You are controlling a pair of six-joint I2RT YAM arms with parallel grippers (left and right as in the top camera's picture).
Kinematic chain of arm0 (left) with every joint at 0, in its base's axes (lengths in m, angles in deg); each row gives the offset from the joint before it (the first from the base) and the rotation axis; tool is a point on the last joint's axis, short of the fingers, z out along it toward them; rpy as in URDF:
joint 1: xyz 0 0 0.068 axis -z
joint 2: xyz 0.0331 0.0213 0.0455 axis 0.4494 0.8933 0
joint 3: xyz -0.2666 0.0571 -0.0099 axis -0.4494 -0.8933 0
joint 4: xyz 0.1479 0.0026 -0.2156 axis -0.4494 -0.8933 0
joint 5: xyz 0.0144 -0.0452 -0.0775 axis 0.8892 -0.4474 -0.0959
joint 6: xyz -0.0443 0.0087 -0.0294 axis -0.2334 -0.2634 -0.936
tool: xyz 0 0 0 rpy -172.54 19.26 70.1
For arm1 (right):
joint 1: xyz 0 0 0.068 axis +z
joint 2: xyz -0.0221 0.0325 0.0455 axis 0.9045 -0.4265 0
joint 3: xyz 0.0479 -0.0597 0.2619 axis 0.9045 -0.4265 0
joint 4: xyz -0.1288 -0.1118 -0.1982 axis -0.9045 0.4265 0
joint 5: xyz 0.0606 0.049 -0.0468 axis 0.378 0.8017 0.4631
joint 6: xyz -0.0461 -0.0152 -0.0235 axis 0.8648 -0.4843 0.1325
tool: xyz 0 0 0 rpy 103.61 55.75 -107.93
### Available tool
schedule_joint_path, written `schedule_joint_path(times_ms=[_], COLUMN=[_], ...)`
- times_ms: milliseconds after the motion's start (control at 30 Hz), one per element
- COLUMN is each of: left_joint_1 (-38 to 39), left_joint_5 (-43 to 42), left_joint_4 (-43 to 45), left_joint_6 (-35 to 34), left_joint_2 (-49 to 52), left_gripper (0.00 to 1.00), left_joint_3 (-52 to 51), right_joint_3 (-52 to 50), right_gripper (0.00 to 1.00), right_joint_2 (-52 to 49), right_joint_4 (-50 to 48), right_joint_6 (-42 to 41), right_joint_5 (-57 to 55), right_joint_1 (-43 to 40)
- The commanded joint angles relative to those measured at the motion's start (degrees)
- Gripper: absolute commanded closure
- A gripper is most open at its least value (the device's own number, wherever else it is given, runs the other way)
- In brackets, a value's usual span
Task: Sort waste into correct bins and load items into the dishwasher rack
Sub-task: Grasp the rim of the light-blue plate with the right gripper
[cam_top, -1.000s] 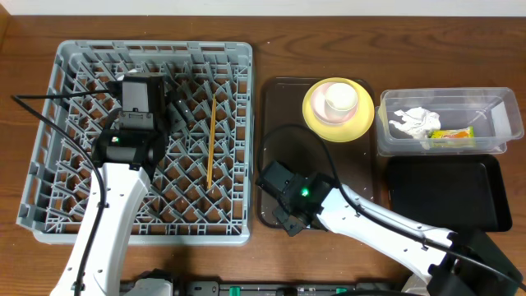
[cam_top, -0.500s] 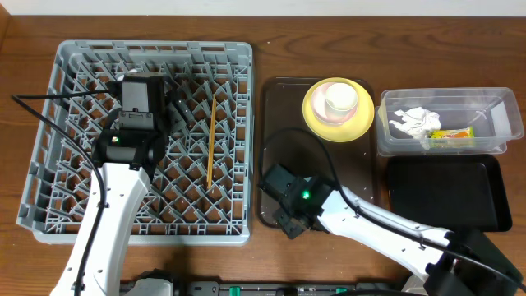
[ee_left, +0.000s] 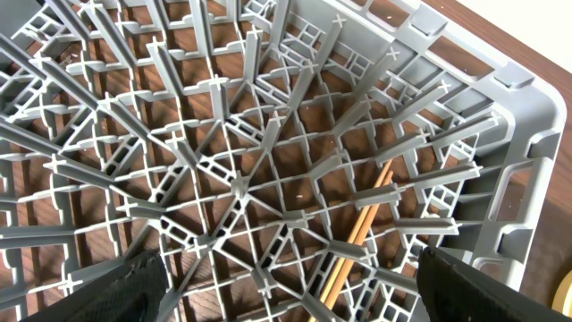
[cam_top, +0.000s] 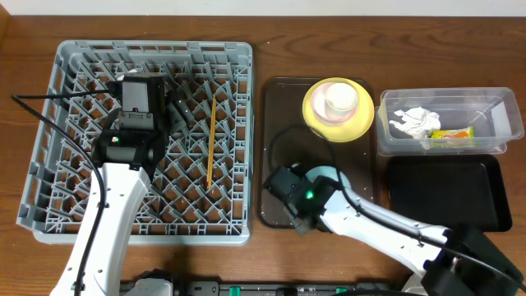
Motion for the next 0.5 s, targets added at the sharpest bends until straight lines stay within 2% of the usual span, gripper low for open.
schedule_joint_path(times_ms=[0,233,467], left_joint_1=[-0.15,-0.15,-0.15], left_joint_5=[0.09,0.09,0.09], left_joint_4=[0.04,0.04,0.04], left_joint_6=[0.11,0.11,0.11], left_joint_2=[-0.09,-0.09,-0.09], left_gripper=[0.09,0.09,0.09], left_joint_3=[0.52,0.52,0.52], right_joint_3=[-0.22,-0.22,-0.22], right_gripper=[0.86,0.82,0.85], right_joint_2=[-0.28,-0.28,-0.28], right_joint_4=[-0.57,-2.03,-2.03], right_joint_6=[-6.51,-7.06,-5.77], right_joint_5=[-6.97,0.92,2.32], right_joint_1=[-4.98,-15.30,-17.59])
